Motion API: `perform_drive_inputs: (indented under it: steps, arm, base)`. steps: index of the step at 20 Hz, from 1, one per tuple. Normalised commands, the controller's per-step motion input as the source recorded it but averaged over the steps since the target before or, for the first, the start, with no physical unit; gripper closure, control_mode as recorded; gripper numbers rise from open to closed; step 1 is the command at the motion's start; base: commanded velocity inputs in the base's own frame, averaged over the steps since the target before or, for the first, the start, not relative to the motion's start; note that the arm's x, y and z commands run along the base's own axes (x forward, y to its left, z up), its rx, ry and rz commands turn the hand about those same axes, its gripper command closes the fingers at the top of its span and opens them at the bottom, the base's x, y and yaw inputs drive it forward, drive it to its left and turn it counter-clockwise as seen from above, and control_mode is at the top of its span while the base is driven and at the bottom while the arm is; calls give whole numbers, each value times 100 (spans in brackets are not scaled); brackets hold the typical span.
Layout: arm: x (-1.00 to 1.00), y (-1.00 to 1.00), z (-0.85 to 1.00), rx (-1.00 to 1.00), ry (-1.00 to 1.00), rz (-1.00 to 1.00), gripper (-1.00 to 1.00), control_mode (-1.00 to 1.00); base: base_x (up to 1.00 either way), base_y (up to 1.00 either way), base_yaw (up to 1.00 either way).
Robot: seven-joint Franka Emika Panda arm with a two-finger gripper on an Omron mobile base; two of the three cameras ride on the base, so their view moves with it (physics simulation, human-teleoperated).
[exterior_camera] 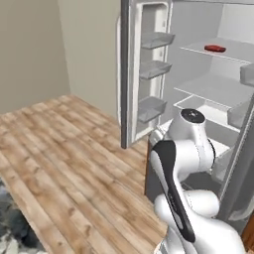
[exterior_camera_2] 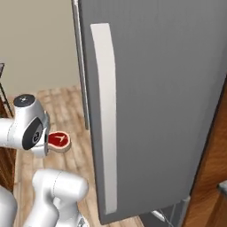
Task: Place the steak on the counter behind the older steak on the same shelf of the fridge to maintain FIFO order. Close the fridge door when finished.
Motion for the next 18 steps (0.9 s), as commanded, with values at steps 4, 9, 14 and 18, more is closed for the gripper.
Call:
perform_drive_inputs:
  steps: [4, 9, 14, 18]
  arm:
    - [0, 0, 0, 0, 0, 0, 100, 100]
    - [0, 0, 0, 0, 0, 0, 100, 100]
    - [0, 0, 0, 0, 0, 0, 100, 100]
    - [0, 0, 0, 0, 0, 0, 100, 100]
  base:
    - [6, 83, 54]
    - [38, 13, -5]
    - [44, 4, -69]
    - [100, 84, -13]
